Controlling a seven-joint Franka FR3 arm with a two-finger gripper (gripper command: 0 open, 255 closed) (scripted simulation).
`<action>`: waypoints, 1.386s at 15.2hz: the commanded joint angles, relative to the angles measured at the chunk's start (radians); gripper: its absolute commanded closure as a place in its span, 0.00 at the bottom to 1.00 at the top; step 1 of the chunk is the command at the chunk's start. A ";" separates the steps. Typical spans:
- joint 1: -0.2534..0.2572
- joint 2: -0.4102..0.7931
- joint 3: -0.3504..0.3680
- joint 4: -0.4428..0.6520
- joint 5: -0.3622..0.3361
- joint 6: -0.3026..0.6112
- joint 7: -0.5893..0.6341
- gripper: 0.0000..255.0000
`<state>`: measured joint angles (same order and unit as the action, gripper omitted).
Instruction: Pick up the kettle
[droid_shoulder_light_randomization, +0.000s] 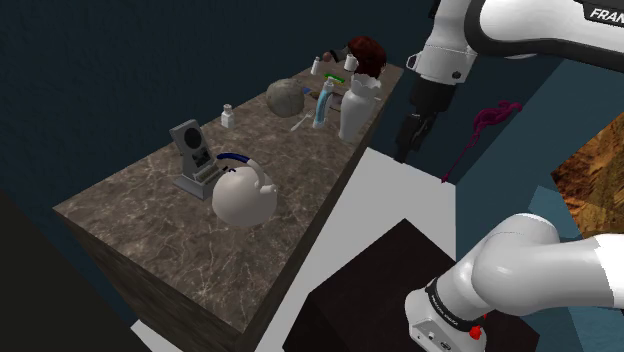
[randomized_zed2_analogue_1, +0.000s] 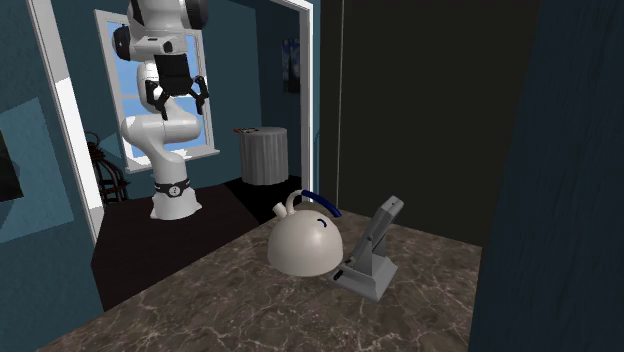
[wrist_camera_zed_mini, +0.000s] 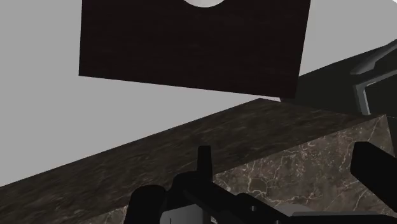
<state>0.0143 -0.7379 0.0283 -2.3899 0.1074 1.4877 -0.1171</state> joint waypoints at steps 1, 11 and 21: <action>0.000 0.000 0.000 0.000 0.000 0.000 0.000 0.00; 0.049 0.366 0.117 0.137 0.005 0.213 0.048 0.00; 0.096 0.761 0.207 0.395 -0.077 0.320 0.127 0.00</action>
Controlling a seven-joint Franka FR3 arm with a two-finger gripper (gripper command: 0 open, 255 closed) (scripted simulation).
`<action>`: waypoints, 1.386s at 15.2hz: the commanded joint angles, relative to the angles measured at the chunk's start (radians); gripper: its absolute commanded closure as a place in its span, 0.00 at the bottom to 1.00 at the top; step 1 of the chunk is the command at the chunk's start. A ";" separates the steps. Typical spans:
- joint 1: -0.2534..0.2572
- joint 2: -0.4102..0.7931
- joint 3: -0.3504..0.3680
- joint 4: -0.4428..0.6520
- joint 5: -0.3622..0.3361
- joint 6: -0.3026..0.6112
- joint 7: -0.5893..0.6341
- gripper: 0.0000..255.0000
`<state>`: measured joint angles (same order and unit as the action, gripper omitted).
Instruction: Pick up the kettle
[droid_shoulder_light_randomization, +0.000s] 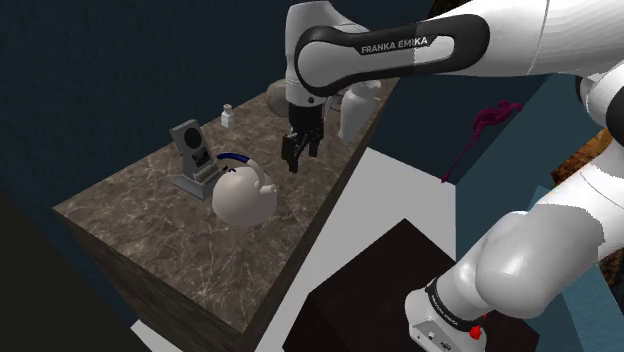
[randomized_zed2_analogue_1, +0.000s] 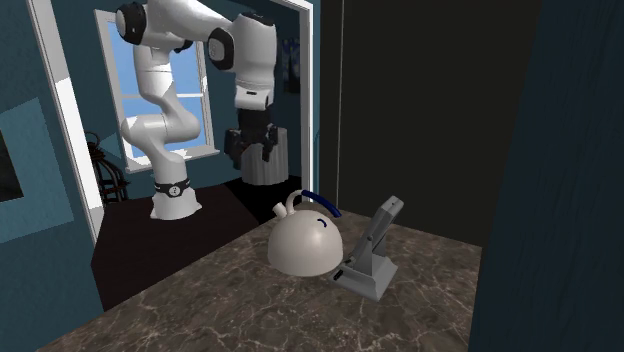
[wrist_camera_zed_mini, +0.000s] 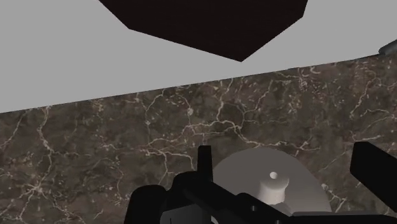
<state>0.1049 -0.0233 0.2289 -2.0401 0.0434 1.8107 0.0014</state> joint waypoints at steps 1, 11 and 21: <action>0.012 0.087 0.013 0.078 -0.026 0.001 0.018 0.00; 0.074 0.370 0.033 0.303 -0.119 0.028 0.071 0.00; 0.076 0.396 0.030 0.278 -0.126 0.077 0.076 1.00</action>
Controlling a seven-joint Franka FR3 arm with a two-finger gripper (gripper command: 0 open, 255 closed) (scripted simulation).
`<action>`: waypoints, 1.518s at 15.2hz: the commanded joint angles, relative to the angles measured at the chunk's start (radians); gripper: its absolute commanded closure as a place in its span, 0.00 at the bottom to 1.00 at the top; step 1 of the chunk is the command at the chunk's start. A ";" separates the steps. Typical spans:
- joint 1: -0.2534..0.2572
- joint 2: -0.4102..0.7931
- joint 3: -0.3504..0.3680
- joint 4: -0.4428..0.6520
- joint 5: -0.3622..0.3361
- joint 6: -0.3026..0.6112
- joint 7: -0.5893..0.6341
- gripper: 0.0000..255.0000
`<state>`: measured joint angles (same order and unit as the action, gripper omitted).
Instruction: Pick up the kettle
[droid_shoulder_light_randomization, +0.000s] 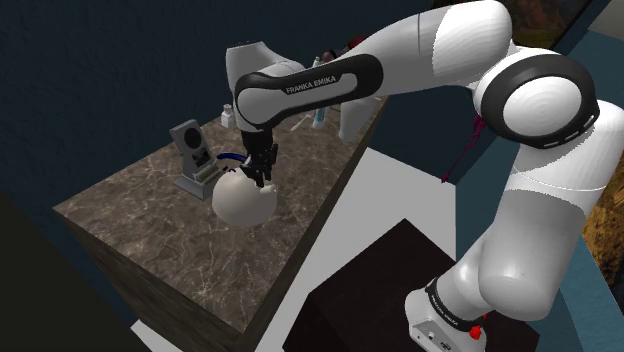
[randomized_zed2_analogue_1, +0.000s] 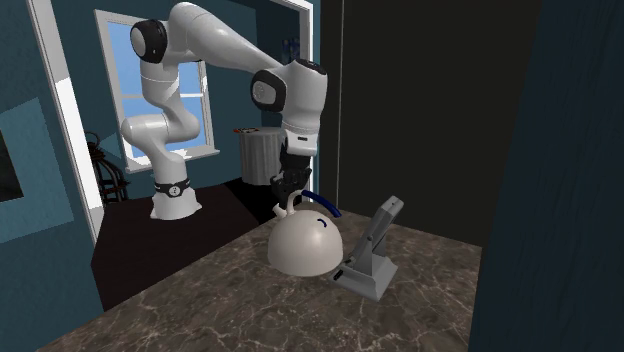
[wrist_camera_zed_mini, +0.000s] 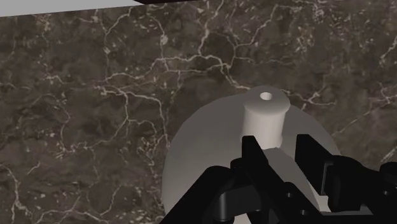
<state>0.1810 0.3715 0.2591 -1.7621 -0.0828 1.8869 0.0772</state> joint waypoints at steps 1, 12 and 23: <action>0.000 0.001 0.000 0.000 0.000 0.001 0.000 1.00; -0.003 -0.032 0.003 0.034 0.009 -0.065 -0.005 1.00; -0.004 -0.067 0.007 0.110 0.020 -0.175 -0.011 1.00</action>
